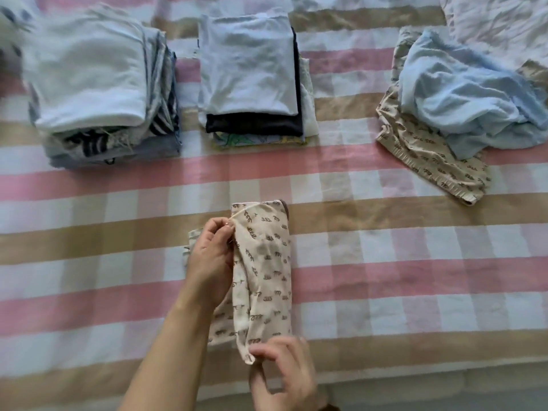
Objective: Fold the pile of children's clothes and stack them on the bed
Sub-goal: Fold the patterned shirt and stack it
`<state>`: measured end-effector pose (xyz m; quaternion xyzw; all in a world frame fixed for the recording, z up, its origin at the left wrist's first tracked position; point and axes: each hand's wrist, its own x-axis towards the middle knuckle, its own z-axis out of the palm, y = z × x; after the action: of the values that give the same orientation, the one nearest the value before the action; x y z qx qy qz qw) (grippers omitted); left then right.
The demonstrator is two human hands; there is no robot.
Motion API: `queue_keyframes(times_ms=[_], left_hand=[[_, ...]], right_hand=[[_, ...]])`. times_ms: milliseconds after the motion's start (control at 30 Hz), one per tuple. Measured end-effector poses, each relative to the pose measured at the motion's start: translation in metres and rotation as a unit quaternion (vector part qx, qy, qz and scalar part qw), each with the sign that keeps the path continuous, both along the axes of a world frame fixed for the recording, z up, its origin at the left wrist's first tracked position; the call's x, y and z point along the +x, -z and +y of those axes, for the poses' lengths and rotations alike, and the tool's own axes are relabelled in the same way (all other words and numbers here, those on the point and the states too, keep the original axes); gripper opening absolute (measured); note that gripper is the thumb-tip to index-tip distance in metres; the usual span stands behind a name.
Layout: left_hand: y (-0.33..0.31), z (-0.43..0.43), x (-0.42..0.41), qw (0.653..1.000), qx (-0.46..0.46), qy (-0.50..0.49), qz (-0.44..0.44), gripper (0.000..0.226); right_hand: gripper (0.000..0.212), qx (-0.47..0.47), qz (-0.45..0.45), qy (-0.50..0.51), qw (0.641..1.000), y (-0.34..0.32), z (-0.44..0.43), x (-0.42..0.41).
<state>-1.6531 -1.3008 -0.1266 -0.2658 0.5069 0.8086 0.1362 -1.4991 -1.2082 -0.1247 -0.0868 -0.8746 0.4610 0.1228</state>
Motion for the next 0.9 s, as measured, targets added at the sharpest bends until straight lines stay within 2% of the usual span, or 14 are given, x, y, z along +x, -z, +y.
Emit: queue_keyframes(times_ms=[133, 233, 333, 400, 467, 533, 600, 700, 800, 900], left_hand=[[0.021, -0.068, 0.011, 0.998, -0.024, -0.050, -0.024, 0.021], [0.050, -0.089, 0.015, 0.994, -0.061, -0.057, -0.065, 0.021], [0.072, -0.092, 0.013, 0.982, -0.155, -0.055, -0.091, 0.021], [0.077, -0.092, 0.015, 0.964, -0.254, -0.042, -0.064, 0.020], [0.074, -0.091, 0.024, 0.938, -0.345, -0.034, -0.016, 0.015], [0.067, -0.087, 0.040, 0.919, -0.393, -0.025, 0.007, 0.012], [0.063, -0.082, 0.058, 0.908, -0.418, -0.007, -0.009, 0.017], [0.063, -0.075, 0.079, 0.896, -0.440, 0.048, -0.045, 0.025], [0.065, -0.067, 0.083, 0.885, -0.453, 0.086, -0.064, 0.024], [0.064, -0.066, 0.072, 0.886, -0.444, 0.080, -0.110, 0.021]], right_hand=[[0.024, 0.018, 0.021, -0.066, 0.997, 0.018, -0.048, -0.004], [0.017, 0.046, -0.015, -0.117, 0.992, 0.037, -0.070, -0.005], [0.019, 0.083, -0.088, -0.170, 0.978, 0.052, -0.078, -0.006], [0.025, 0.087, -0.116, -0.196, 0.970, 0.055, -0.075, -0.009], [0.031, 0.049, -0.115, -0.171, 0.977, 0.052, -0.066, -0.014], [0.032, 0.020, -0.101, -0.092, 0.990, 0.047, -0.052, -0.024], [0.027, 0.022, -0.109, -0.002, 0.994, 0.046, -0.037, -0.038], [0.033, 0.000, -0.195, 0.100, 0.976, 0.056, -0.019, -0.059], [0.042, -0.047, -0.263, 0.122, 0.956, 0.065, -0.013, -0.071], [0.038, -0.070, -0.303, 0.108, 0.944, 0.070, -0.014, -0.075]])
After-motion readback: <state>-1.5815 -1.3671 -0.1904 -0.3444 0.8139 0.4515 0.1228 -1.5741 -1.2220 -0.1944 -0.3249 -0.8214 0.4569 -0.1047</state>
